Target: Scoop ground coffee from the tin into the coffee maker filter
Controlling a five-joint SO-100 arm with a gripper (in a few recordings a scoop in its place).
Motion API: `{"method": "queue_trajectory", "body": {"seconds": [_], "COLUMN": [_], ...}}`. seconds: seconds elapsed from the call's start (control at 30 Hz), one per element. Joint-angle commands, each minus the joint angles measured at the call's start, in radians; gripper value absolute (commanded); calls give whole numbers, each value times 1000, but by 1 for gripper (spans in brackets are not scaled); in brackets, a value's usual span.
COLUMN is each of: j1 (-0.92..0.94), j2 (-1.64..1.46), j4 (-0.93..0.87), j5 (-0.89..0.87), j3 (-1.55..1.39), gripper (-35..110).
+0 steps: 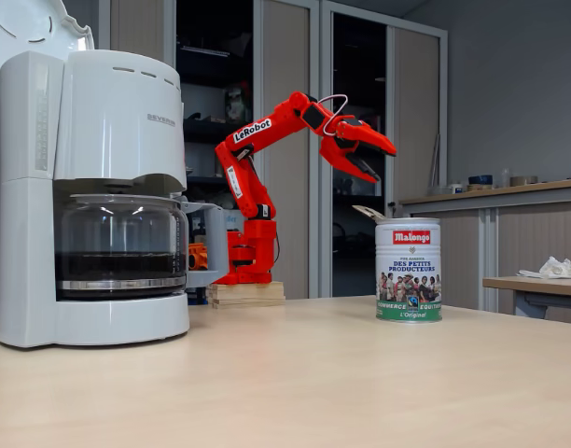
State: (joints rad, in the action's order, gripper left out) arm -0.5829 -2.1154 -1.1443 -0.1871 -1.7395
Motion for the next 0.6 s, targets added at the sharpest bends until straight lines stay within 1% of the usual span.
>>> {"method": "queue_trajectory", "body": {"seconds": [0.0,0.13,0.17,0.27,0.37,0.57], "j1": [83,224,255,324,347,328], "j2": [-38,-121,-146,-206,-275,-394], "j4": [0,71,98,144,179,236], "j5": [40,66,86,129,149,40], "j3": [14,-158,-213,-353,-468,-617], "gripper": [18,1,0,0,0,0]}}
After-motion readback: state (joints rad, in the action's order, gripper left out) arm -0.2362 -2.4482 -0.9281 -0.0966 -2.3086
